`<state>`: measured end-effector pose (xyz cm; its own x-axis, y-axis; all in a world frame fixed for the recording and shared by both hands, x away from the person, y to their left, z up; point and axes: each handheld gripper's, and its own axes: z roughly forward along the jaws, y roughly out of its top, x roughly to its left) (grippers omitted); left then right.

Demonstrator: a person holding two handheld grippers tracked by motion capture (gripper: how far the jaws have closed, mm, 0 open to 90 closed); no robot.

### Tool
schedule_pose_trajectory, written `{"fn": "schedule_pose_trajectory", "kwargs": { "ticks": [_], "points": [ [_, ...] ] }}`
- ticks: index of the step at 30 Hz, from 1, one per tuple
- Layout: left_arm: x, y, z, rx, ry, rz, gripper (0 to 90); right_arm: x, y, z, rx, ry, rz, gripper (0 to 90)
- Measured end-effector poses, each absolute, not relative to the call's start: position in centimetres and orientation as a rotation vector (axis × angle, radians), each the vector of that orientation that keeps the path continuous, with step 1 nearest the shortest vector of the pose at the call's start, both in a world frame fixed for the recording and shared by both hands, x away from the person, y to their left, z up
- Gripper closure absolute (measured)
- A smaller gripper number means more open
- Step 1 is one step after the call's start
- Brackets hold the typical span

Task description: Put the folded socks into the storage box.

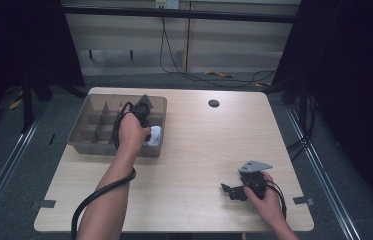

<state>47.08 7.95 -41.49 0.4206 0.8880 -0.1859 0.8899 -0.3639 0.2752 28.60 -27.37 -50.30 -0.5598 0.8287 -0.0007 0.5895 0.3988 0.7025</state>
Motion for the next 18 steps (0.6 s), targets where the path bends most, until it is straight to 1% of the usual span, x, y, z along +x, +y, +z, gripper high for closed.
{"fn": "schedule_pose_trajectory", "kwargs": {
  "ticks": [8, 18],
  "points": [
    [46.9, 7.4, -42.8, 2.358, 1.528, -0.016, 90.0, 28.6, -27.4, -50.3, 1.229, 2.311, 0.948, 9.2],
    [47.1, 7.2, -44.1, 2.392, 1.536, -0.014, 90.0, 28.7, -27.4, -50.3, 1.218, 2.315, 0.949, 9.2]
  ]
}}
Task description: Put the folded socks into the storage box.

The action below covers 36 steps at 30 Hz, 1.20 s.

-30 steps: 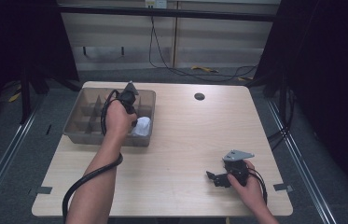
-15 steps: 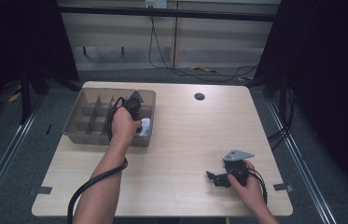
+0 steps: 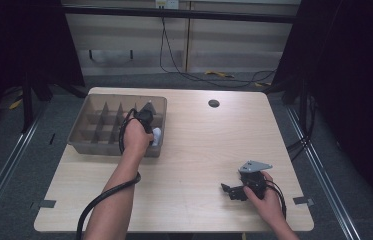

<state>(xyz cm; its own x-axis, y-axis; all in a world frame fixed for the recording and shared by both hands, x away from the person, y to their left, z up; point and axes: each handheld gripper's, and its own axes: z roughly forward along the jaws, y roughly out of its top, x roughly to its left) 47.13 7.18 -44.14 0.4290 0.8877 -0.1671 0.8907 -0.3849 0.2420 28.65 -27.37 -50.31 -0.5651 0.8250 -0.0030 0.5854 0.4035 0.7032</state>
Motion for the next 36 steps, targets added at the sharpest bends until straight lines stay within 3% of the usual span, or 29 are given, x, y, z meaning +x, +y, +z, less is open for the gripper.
{"fn": "schedule_pose_trajectory", "kwargs": {
  "ticks": [10, 23, 36],
  "points": [
    [47.1, 7.6, -44.3, 2.369, 1.532, -0.017, 90.0, 28.7, -27.3, -50.3, 1.218, 2.317, 0.949, 9.2],
    [47.7, 6.8, -40.5, 2.330, 1.478, 0.044, 89.7, 28.7, -27.3, -50.3, 1.221, 2.316, 0.949, 9.2],
    [48.5, 5.9, -44.2, 2.372, 1.498, -0.005, 90.0, 28.7, -27.3, -50.3, 1.219, 2.318, 0.949, 9.2]
  ]
}}
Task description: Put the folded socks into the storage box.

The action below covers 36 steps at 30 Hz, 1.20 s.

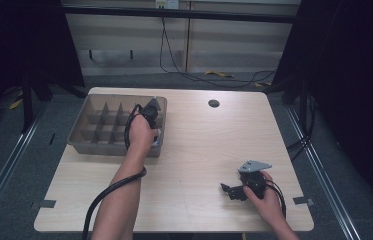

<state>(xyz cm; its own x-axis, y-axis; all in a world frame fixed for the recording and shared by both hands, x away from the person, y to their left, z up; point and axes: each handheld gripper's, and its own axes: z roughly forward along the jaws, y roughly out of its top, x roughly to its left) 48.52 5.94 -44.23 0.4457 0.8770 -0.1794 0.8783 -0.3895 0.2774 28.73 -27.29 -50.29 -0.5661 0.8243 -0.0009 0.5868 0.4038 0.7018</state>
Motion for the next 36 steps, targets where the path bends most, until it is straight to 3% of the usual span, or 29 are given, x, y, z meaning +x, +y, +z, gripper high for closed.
{"fn": "schedule_pose_trajectory", "kwargs": {
  "ticks": [9, 23, 36],
  "points": [
    [48.5, 6.9, -45.3, 2.293, 1.510, -0.073, 90.0, 28.7, -27.3, -50.3, 1.217, 2.318, 0.950, 9.2],
    [48.3, 6.5, -44.1, 2.347, 1.490, -0.033, 89.6, 28.7, -27.3, -50.3, 1.217, 2.318, 0.950, 9.2],
    [47.6, 7.1, -42.0, 2.376, 1.490, 0.043, 56.2, 28.7, -27.3, -50.3, 1.220, 2.319, 0.949, 9.2]
  ]
}}
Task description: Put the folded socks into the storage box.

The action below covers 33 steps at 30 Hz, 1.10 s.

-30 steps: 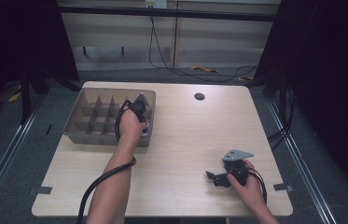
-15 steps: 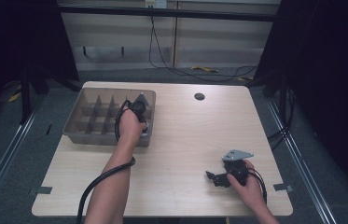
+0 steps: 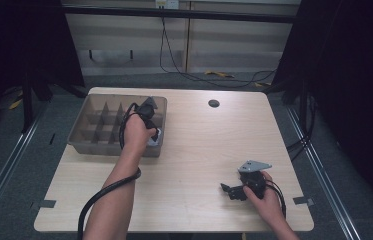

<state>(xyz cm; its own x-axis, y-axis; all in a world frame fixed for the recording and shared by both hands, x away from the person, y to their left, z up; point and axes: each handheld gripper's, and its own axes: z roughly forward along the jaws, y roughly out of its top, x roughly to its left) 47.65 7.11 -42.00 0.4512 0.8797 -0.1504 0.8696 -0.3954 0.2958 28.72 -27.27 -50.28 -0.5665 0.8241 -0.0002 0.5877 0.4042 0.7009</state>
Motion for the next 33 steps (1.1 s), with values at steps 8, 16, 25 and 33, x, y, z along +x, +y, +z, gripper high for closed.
{"fn": "schedule_pose_trajectory", "kwargs": {
  "ticks": [8, 16, 25, 33],
  "points": [
    [47.0, 7.7, -40.9, 2.368, 1.479, 0.080, 45.5, 28.7, -27.2, -50.3, 1.218, 2.317, 0.953, 9.2],
    [46.4, 8.3, -39.9, 2.323, 1.488, 0.043, 31.9, 28.6, -27.2, -50.3, 1.214, 2.321, 0.950, 9.2],
    [45.6, 8.6, -39.2, 2.336, 1.471, 0.040, 26.2, 28.5, -27.2, -50.3, 1.212, 2.324, 0.953, 9.2],
    [45.1, 8.4, -38.4, 2.332, 1.440, 0.016, 22.2, 28.5, -27.2, -50.3, 1.212, 2.324, 0.954, 9.2]
  ]
}}
